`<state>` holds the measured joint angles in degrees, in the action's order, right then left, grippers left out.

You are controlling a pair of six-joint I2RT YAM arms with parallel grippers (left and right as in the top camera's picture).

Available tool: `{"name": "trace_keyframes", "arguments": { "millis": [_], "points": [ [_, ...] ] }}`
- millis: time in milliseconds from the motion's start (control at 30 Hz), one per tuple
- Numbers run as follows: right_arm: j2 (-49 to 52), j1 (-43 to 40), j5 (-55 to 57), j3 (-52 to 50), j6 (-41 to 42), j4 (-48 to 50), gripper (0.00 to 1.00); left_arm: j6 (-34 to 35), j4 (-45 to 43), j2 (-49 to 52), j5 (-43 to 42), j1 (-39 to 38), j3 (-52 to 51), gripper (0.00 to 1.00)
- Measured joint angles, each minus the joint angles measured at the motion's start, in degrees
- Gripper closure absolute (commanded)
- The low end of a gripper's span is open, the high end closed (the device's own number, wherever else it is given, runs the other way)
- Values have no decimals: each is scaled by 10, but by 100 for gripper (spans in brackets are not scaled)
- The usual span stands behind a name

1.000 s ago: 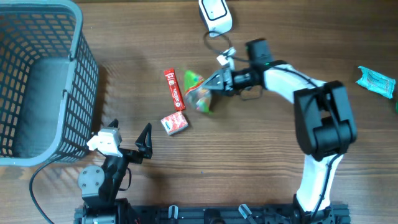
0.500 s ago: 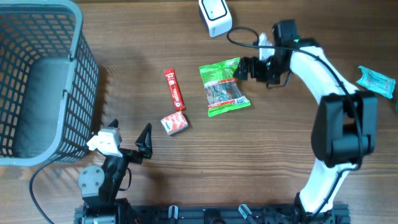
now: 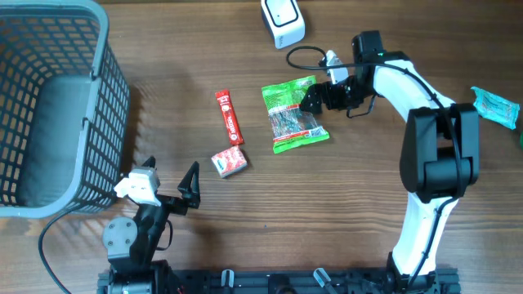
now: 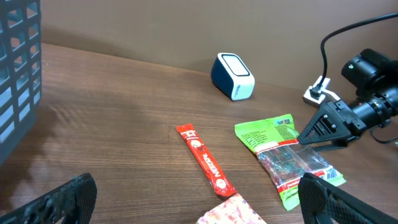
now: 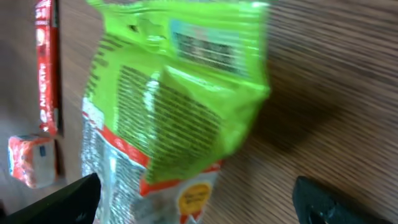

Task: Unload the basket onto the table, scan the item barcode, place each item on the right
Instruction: 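Grasp the flipped Haribo bag again with the right gripper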

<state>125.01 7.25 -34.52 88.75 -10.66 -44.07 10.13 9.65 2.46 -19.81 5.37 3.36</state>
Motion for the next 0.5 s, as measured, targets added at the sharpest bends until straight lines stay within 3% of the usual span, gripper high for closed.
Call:
{"name": "trace_keyframes", "arguments": {
  "millis": [167,233,267,300,500],
  "points": [
    [14,37,-24,11,-12,13,0,0,0,0,0,0,0,0],
    [25,54,-35,21,-12,16,45,0,0,0,0,0,0,0],
    [31,61,-34,25,-14,18,80,0,0,0,0,0,0,0],
    [40,66,-41,27,-14,21,94,0,0,0,0,0,0,0],
    [64,57,-79,31,25,-43,96,0,0,0,0,0,0,0]
  ]
}}
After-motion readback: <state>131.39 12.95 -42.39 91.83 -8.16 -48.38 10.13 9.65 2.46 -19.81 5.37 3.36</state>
